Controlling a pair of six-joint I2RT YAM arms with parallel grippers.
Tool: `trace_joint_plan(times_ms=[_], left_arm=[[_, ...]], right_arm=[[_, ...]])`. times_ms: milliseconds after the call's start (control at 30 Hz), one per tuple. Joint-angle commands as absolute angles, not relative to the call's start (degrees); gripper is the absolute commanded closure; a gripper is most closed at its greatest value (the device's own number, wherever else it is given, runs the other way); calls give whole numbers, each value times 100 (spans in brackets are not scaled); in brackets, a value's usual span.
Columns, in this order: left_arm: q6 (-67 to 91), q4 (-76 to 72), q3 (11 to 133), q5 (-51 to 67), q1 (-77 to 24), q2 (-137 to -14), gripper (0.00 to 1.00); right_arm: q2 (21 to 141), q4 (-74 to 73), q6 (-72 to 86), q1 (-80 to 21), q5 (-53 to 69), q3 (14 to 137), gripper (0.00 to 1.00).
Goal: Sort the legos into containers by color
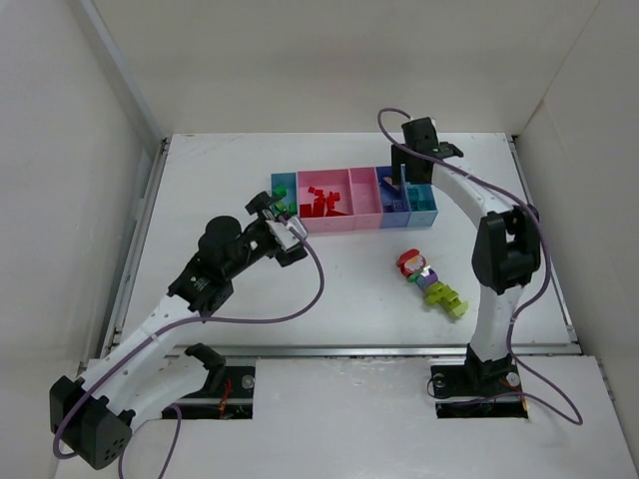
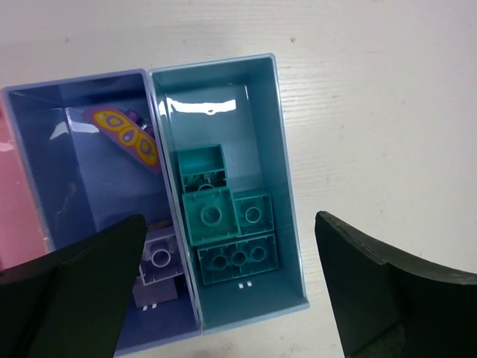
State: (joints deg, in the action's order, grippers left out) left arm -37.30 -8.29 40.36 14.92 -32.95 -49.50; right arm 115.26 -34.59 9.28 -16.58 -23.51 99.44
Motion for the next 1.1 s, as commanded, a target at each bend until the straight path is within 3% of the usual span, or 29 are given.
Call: trace_joint_plan(times_ms=[0,233,433,767,1067], left_arm=[[-3586,-1107,3956,1459,-3296,-4764,0],[-3270,-1344,3771,1292,-3296,-4650,0],[-3164,-1458,3657,1423,-3296,-4597,0],[-3164,-1301,3402,1134,-3735,-4149,0],[-3111,-1423,3287,1134,-3735,-4025,0]], right_arm=[[10707,-3454,774,-1688,-2093,9994,0],[10020,-4621,70,-1688,156,8668,0],[10151,-5211,-9,-2540,-456,8086,0],[10450,-5651,79,-2540,-1230,7805,0],[10643,-5582,141,-2593,-1047,7541,0]])
